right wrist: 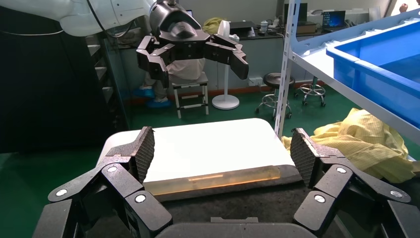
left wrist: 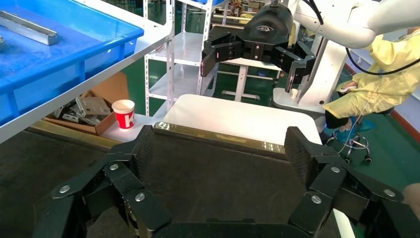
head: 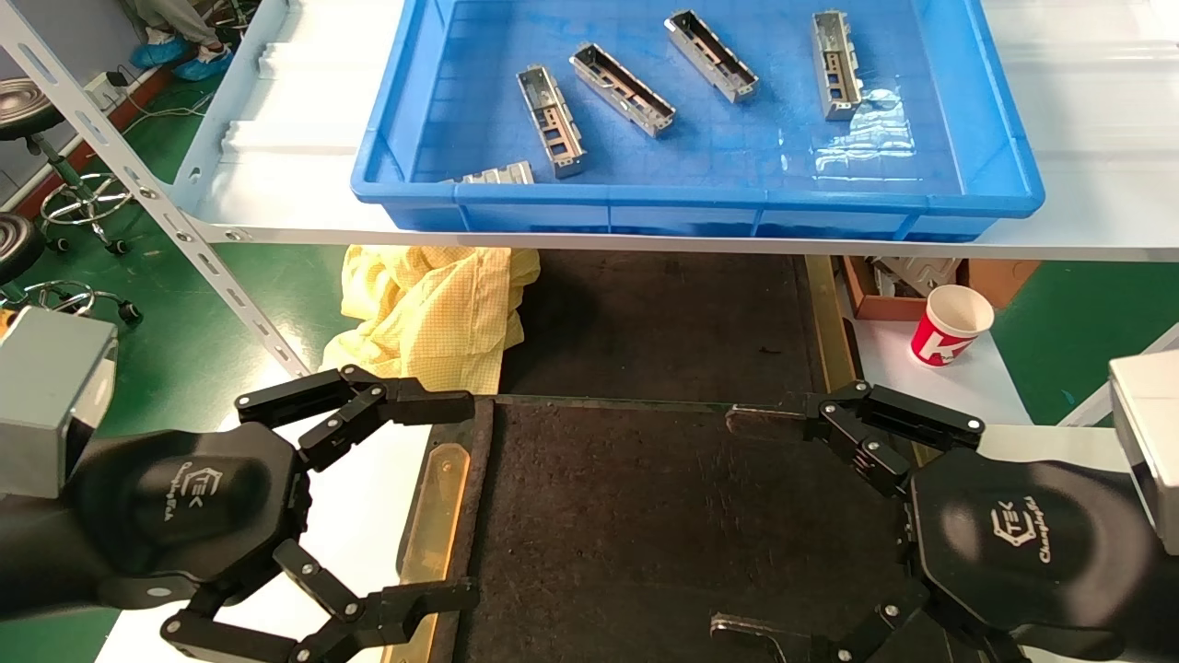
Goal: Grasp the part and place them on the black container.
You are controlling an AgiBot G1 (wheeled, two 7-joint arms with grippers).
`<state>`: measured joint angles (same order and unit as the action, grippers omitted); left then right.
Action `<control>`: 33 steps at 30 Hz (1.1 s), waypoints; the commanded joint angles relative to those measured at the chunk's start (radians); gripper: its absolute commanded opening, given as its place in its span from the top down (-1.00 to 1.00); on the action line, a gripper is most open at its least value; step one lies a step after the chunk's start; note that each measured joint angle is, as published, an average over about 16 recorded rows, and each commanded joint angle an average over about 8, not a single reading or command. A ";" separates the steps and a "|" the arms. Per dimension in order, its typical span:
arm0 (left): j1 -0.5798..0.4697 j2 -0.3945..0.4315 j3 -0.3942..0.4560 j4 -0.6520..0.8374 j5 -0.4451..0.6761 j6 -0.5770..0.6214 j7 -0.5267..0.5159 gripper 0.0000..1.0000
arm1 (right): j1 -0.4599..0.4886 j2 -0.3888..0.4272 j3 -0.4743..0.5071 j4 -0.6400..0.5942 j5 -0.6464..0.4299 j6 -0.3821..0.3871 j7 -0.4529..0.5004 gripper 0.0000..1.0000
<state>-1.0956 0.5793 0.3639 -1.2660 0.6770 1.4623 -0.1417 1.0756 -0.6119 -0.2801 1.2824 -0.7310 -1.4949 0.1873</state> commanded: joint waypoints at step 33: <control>0.000 0.000 0.000 0.000 0.000 0.000 0.000 1.00 | 0.209 -0.061 -0.017 -0.094 -0.067 0.051 0.048 -1.00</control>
<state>-1.0957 0.5794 0.3640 -1.2658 0.6769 1.4624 -0.1416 1.2910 -0.6755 -0.3043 1.1729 -0.8145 -1.4392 0.2324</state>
